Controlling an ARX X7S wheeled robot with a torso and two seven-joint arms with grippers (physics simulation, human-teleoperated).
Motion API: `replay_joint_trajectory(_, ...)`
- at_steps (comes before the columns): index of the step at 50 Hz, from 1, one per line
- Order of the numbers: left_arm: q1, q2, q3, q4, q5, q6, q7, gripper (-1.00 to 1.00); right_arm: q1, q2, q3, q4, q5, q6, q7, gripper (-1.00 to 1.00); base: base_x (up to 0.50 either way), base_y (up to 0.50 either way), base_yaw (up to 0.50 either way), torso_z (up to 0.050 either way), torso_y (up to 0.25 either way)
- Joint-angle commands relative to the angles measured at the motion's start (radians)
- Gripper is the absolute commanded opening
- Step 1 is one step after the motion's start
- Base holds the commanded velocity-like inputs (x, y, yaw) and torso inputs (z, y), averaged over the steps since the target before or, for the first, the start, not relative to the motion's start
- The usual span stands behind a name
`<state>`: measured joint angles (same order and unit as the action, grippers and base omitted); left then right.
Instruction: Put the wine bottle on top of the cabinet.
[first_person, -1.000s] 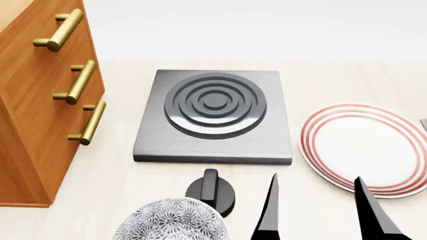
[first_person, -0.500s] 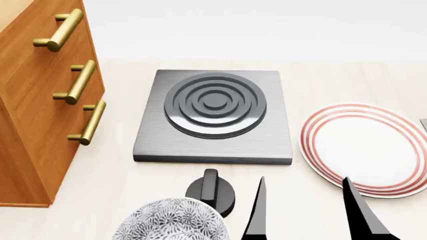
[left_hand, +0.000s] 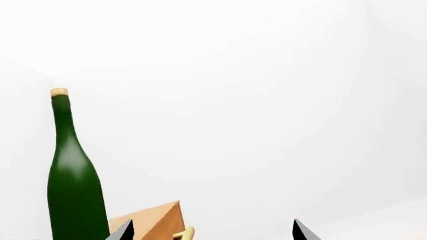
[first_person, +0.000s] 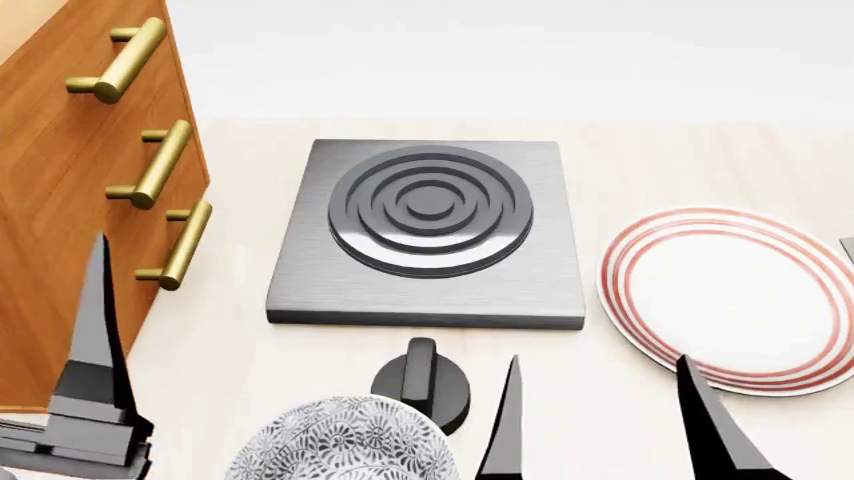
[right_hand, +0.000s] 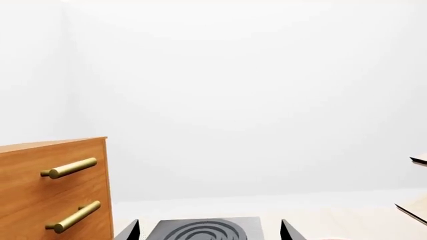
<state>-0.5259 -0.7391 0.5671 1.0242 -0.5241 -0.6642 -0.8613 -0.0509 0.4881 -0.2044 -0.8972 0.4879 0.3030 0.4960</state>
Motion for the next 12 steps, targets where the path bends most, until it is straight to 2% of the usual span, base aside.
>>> replay_joint_trajectory(1,-0.006,-0.061,0.195,0.014,0.005,0.104,-0.13,1.0,0.0,0.005,-0.003,-0.003,-0.001,-0.002,0.005,1.0,0.0,0.0,0.0,0.0,0.0)
replay_joint_trajectory(12,-0.038,-0.072,0.228,0.012,-0.014,0.118,-0.155,1.0,0.004,0.011,-0.006,-0.01,0.002,-0.001,0.011,1.0,0.0,0.0,0.0,0.0,0.0)
